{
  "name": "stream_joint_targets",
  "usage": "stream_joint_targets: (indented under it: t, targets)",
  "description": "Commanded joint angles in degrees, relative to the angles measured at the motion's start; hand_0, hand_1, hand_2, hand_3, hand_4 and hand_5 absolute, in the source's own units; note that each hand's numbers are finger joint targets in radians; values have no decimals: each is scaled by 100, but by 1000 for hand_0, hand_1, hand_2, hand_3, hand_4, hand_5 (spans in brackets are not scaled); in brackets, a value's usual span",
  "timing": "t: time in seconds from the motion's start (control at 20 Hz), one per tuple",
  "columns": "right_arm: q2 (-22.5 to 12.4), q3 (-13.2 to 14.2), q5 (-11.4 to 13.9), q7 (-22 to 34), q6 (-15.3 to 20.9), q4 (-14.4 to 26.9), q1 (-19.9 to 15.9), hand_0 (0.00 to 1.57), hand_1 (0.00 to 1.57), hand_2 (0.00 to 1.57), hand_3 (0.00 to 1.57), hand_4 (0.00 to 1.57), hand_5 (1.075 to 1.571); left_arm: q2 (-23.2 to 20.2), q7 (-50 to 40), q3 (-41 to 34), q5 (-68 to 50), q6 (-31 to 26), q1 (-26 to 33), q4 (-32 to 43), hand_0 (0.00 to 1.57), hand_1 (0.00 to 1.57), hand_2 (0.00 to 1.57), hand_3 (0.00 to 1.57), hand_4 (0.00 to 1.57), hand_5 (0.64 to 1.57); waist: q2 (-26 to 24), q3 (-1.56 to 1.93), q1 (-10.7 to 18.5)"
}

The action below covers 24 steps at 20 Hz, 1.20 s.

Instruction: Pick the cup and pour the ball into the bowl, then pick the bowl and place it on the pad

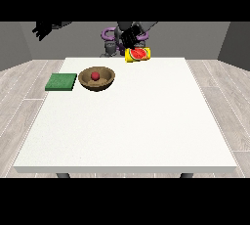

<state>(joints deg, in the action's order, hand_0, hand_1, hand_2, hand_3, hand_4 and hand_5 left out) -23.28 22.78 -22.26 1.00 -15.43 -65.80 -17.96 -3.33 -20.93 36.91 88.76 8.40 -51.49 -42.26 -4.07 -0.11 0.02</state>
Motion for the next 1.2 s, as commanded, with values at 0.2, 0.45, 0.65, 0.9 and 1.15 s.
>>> stream_joint_targets:
  t: [0.2,0.45,0.65,0.9,1.15]
  targets:
    - [-101,176,55,153,355,-29,157,0,0,0,245,536,1568,-520,529,-1475,-1680,1583,1144,-876,324,324,1541,1571,600,1512,-79,-8,748]
    - [213,72,-46,-30,349,-194,-31,0,0,0,198,580,1562,313,1012,-2371,-4152,1854,1958,-1547,1093,1093,1133,814,1061,1567,546,-112,638]
    - [491,-148,9,-148,392,-348,-216,0,0,0,183,582,1566,325,1760,-2250,-6125,1917,2663,-2232,0,0,0,0,838,1488,1028,-117,386]
    - [751,-343,341,-309,932,-527,-515,0,0,0,0,577,1567,331,3262,-1973,-7851,1453,3223,-2896,0,0,0,0,895,1460,1557,-35,657]
    - [986,-307,570,-950,1096,-117,-152,0,0,0,0,501,1566,295,4383,-1993,-8211,666,3935,-3017,0,0,0,0,902,1448,1605,8,1001]
